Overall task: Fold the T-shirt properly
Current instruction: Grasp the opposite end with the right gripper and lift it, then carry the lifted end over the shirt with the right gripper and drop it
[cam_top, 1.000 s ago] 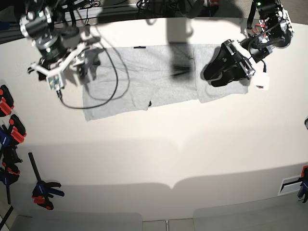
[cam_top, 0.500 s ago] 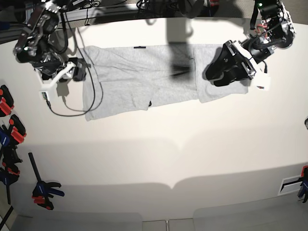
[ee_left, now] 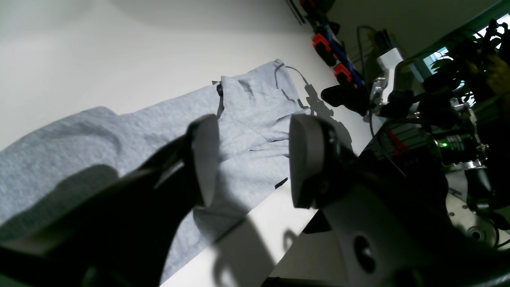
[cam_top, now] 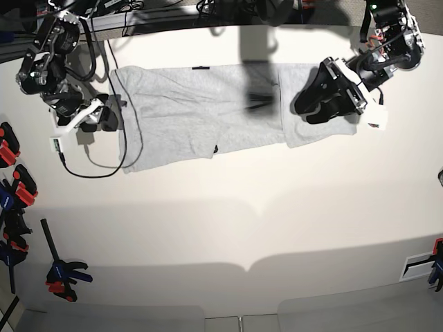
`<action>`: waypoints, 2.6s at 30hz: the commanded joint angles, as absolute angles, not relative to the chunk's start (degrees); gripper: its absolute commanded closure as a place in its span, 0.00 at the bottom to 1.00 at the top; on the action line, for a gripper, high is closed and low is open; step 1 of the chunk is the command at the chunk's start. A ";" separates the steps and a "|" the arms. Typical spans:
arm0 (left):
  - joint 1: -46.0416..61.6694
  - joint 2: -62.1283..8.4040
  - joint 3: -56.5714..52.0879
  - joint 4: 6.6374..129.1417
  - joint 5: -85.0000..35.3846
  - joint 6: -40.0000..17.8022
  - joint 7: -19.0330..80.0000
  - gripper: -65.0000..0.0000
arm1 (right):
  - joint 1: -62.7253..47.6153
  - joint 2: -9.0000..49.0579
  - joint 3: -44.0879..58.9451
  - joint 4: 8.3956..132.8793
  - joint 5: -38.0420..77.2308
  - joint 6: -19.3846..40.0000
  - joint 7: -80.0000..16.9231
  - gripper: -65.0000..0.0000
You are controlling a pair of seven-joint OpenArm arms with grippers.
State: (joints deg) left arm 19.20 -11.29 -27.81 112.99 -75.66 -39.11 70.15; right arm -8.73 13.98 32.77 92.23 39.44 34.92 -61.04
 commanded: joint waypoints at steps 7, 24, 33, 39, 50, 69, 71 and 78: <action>18.92 -11.81 -28.01 113.99 -77.43 -39.48 69.06 0.59 | -7.03 14.59 33.01 83.96 41.01 35.14 -59.37 0.45; 18.92 -11.97 -28.01 113.99 -77.45 -39.48 73.30 0.59 | -6.66 6.81 31.81 82.48 46.94 38.65 -64.38 0.45; 18.92 -11.97 -28.01 113.99 -77.43 -39.48 73.38 0.59 | -6.63 6.83 29.17 82.48 46.89 38.35 -63.81 0.56; 18.92 -11.97 -28.03 113.99 -71.00 -39.53 72.97 0.59 | -6.28 6.85 29.23 82.48 44.64 37.47 -58.70 0.98; 19.11 -11.92 -28.01 113.93 -45.32 -36.67 63.51 0.59 | 1.23 9.28 34.04 82.48 43.46 37.43 -61.08 1.00; 18.90 -11.86 -28.01 97.93 -40.56 -33.12 54.33 0.59 | 2.98 8.05 20.10 100.97 51.00 37.08 -73.14 1.00; 18.90 -11.62 -28.01 97.93 -40.56 -33.21 54.35 0.59 | 2.98 6.33 17.34 101.49 51.00 37.10 -73.21 1.00; 18.92 -10.94 -27.90 97.93 -40.51 -33.23 54.39 0.59 | 2.98 -1.58 6.66 101.51 51.00 37.10 -74.74 1.00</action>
